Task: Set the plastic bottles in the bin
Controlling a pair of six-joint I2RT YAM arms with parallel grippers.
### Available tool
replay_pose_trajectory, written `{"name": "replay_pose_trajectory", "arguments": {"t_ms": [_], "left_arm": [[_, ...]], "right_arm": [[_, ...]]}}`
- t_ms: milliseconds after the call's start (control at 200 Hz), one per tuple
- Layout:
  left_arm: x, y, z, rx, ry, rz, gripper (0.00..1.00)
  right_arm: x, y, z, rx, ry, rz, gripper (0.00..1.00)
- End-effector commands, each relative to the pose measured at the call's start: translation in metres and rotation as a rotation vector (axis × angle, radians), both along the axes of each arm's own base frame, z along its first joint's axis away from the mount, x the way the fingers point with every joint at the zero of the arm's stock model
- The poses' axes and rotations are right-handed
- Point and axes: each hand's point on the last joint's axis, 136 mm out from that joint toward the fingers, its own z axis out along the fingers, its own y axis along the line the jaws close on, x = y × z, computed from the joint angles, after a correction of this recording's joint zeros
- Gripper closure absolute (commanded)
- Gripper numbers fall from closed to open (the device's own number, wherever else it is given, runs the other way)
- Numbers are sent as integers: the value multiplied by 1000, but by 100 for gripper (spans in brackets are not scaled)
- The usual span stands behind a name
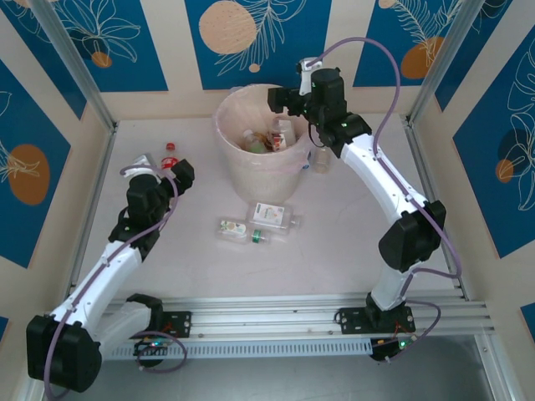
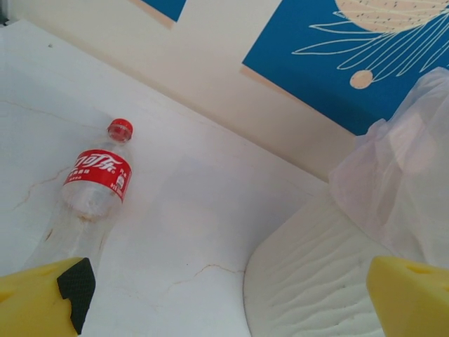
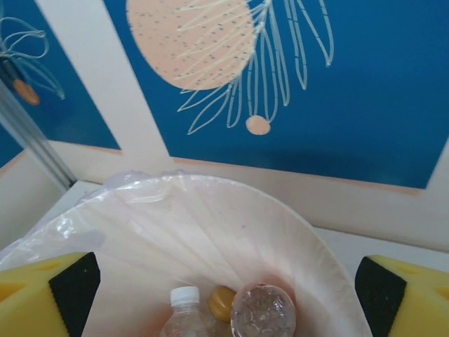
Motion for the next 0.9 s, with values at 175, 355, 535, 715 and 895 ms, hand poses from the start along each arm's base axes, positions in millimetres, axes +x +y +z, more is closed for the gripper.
{"name": "replay_pose_trajectory", "arguments": {"t_ms": [175, 355, 535, 715, 895], "left_arm": [[1, 11, -10, 16, 41, 23, 0], [5, 15, -19, 26, 88, 28, 0], [12, 16, -29, 20, 143, 27, 0], [15, 25, -43, -3, 218, 68, 0], [15, 35, -65, -72, 298, 146, 0]], "right_arm": [[-32, -11, 41, 51, -71, -14, 0], [-57, -18, 52, 94, -97, 5, 0], [-80, -33, 46, 115, -92, -9, 0], [-107, -57, 29, 134, -69, -51, 0], [-127, -92, -9, 143, -10, -142, 0]]}}
